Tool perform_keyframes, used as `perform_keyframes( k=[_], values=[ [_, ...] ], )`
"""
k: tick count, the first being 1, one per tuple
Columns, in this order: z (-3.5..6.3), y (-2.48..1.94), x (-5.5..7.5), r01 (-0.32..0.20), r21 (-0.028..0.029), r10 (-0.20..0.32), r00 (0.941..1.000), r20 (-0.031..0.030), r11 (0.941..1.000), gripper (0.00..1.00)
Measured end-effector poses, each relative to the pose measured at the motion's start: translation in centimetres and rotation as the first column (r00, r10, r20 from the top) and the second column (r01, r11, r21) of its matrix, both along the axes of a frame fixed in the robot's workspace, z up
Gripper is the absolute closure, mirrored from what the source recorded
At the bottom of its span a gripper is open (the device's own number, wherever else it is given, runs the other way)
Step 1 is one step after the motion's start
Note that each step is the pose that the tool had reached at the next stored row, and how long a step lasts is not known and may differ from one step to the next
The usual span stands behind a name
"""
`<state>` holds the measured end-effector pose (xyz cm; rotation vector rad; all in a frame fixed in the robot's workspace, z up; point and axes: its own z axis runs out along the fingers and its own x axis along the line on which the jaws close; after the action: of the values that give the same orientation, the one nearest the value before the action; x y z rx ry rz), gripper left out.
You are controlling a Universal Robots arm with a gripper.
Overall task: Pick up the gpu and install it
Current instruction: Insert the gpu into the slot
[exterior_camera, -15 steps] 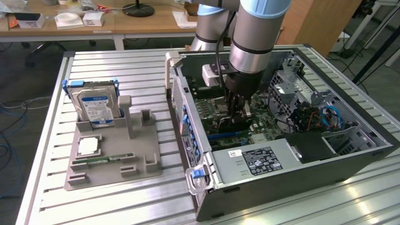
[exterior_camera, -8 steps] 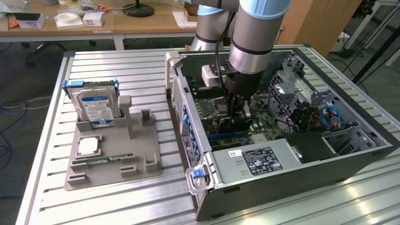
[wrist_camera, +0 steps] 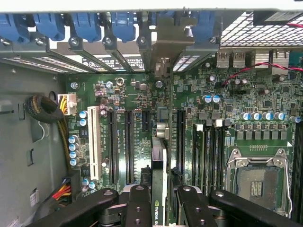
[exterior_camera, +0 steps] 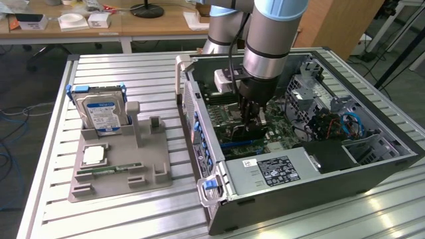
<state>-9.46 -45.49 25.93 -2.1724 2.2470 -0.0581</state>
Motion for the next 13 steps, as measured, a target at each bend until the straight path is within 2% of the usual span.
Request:
perform_keyframes(
  k=[13],
  values=[
    [-0.18, 0.11, 0.0, -0.002, 0.0, 0.002, 1.0, 0.0, 1.0, 0.74]
  ],
)
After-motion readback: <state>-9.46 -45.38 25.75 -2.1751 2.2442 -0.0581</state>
